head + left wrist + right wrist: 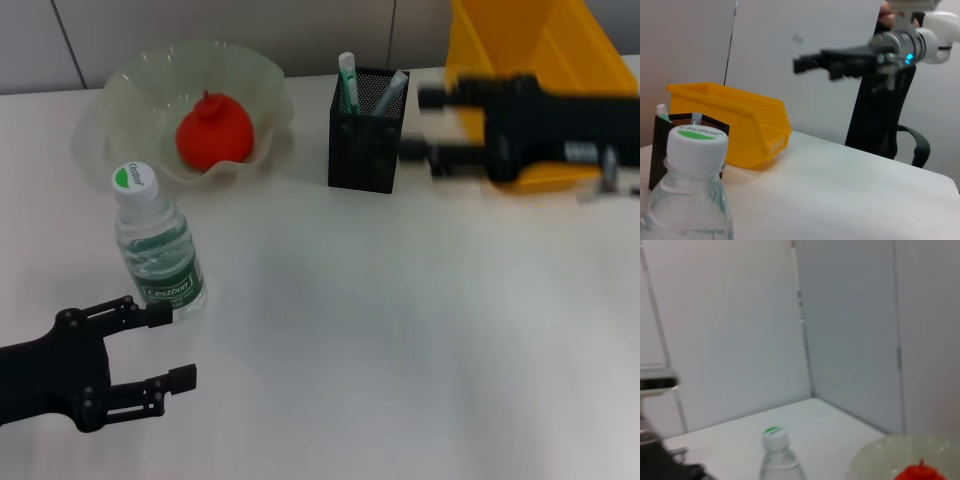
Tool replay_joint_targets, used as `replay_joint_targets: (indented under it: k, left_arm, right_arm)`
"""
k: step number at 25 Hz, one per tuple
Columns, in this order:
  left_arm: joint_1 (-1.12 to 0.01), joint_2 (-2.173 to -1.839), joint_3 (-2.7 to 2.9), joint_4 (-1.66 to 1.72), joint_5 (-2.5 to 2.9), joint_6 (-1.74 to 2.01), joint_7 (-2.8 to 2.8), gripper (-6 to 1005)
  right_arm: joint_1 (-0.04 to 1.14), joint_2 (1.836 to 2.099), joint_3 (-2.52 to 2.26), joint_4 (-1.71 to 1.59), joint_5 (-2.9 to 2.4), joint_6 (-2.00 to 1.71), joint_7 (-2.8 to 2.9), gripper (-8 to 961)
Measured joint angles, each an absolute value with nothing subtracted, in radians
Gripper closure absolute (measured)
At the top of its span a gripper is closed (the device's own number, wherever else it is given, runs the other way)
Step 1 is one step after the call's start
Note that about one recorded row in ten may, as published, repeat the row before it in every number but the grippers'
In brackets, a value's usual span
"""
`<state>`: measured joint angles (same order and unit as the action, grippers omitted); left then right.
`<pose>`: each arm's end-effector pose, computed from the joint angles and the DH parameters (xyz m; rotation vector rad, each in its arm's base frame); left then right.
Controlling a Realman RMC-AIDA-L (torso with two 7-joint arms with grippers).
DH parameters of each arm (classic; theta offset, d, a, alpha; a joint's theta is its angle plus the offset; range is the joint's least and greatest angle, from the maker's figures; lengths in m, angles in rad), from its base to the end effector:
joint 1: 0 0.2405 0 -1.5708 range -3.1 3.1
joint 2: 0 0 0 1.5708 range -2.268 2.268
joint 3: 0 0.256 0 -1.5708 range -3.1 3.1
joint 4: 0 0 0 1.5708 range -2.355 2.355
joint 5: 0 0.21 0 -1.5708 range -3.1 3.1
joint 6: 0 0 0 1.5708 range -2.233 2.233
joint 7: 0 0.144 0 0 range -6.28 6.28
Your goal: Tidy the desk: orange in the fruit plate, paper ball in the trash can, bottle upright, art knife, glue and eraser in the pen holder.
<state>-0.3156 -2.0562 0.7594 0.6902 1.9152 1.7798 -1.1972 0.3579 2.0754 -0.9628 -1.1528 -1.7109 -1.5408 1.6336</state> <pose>-0.2956 0.2542 0.0114 -2.8010 -0.4977 -0.8173 0.2094 0.3297 0.0572 -2.6481 0.4193 0.7610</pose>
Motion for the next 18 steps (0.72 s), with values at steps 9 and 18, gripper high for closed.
replay_joint_targets:
  k: [9,18]
  left_arm:
    - [-0.319,-2.051,0.766,0.679,1.917,1.825,-1.217,197]
    - [-0.329,-2.034,0.769,0.651,1.923,1.882,-1.219,197]
  right_arm:
    - [0.363,2.049,-0.949,-0.965,-1.795,-1.71,1.484,251]
    - [0.447,2.031,-0.959,-0.731,-1.941,-1.79,1.252,251]
